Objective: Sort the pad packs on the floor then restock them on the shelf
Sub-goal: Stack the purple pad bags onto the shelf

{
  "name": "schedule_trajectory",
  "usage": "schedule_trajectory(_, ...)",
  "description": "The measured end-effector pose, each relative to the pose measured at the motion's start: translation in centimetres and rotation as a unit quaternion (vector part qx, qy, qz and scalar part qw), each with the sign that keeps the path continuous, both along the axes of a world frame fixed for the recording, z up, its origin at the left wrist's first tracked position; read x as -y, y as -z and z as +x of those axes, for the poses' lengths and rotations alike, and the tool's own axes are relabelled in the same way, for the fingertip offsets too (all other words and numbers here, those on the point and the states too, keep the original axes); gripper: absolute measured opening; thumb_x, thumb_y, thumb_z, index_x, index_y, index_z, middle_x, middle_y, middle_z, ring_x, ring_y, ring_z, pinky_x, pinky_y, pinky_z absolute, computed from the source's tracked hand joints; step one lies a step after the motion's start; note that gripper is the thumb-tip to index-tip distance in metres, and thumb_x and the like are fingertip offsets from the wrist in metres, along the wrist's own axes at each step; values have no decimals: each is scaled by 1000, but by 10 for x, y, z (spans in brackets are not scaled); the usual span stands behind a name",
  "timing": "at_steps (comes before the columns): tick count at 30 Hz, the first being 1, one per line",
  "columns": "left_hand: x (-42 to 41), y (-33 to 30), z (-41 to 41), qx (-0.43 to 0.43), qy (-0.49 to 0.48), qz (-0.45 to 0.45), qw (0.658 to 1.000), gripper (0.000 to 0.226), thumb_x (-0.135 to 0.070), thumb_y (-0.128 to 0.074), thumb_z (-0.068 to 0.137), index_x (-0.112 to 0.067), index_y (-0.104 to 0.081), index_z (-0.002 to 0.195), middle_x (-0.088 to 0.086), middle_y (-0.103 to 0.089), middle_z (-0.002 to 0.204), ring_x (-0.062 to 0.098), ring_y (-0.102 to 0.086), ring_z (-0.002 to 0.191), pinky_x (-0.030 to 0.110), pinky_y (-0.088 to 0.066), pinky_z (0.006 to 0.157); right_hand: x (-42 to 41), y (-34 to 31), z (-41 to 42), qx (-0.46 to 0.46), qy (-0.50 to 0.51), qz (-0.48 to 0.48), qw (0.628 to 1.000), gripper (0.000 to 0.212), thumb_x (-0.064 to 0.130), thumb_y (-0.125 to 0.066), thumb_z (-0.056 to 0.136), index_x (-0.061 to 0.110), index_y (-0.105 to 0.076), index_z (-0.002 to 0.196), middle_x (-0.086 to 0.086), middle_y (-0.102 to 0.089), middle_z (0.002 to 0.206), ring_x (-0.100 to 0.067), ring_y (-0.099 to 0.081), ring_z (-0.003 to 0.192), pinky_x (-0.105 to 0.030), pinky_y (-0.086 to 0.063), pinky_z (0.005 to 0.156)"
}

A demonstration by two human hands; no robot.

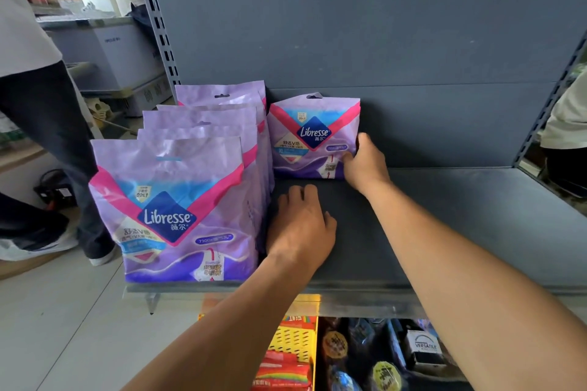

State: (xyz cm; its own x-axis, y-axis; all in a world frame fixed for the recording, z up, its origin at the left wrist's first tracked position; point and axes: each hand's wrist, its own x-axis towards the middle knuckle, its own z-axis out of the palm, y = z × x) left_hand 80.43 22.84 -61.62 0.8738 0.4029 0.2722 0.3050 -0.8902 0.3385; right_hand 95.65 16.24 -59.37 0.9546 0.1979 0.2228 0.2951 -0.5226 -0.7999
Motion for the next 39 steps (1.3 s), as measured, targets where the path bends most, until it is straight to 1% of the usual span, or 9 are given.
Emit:
schedule_trajectory(3,1,-2,1,-3,3,-1,1000,39,-34,-46,95,-15,-40,129,8,-42,133,26,-41,120,40,-46,92,6,-2,-8,17,-11,-6,1000,27,21,-54,97,11,-50,122,-10,-61,124,-29,-61,108,-28,-41,72)
schedule_trajectory(6,3,-5,-1,-5,11,2,1000,41,-34,-46,95,-15,-40,130,8,-42,133,27,-42,119,41,-46,91,23,-2,-26,95,-26,-98,990,35,26,-55,97,15,-48,129,-8,-58,129,-26,-58,113,-29,-46,75)
schedule_trajectory(10,10,-18,-11,5,28,8,1000,43,-35,-46,95,-16,-39,133,8,-44,133,26,-42,121,41,-45,93,55,-9,-65,175,-2,-230,957,40,31,-51,97,16,-47,133,-7,-52,135,-29,-50,121,-41,-48,88)
schedule_trajectory(13,20,-30,-27,11,65,12,998,46,-35,-45,96,-17,-35,137,7,-42,137,27,-41,125,43,-43,98,80,-19,-101,220,-43,-319,921,40,35,-46,98,19,-48,135,-1,-49,139,-25,-47,124,-41,-46,94)
schedule_trajectory(16,35,-43,-47,19,106,39,993,46,-37,-43,96,-18,-35,138,6,-42,139,28,-42,126,45,-41,101,107,-30,-137,228,-52,-373,898,42,37,-43,99,21,-48,137,3,-50,139,-24,-45,127,-40,-45,96)
schedule_trajectory(21,78,-55,-80,37,190,75,978,46,-36,-41,97,-18,-37,139,5,-43,140,28,-41,127,42,-38,101,162,-37,-197,199,-21,-419,886,40,39,-41,98,21,-50,132,4,-47,138,-23,-42,127,-39,-42,94)
schedule_trajectory(25,128,-57,-104,42,265,90,959,45,-34,-41,95,-18,-38,137,5,-45,138,28,-41,126,42,-38,98,223,-33,-244,154,23,-428,890,41,39,-42,98,21,-49,134,0,-51,133,-24,-45,125,-42,-44,97)
schedule_trajectory(31,220,-52,-123,6,361,101,927,41,-37,-40,96,-19,-42,133,5,-48,134,28,-43,124,43,-39,97,328,-26,-297,102,105,-441,886,40,41,-42,97,21,-50,131,-1,-51,133,-25,-47,123,-39,-46,94)
schedule_trajectory(39,394,-14,-134,-65,492,157,854,49,-42,-39,97,-21,-35,141,7,-44,139,29,-40,128,45,-37,100,496,28,-354,-32,217,-410,885,46,40,-40,98,22,-41,140,-4,-48,138,-27,-46,126,-43,-43,98)
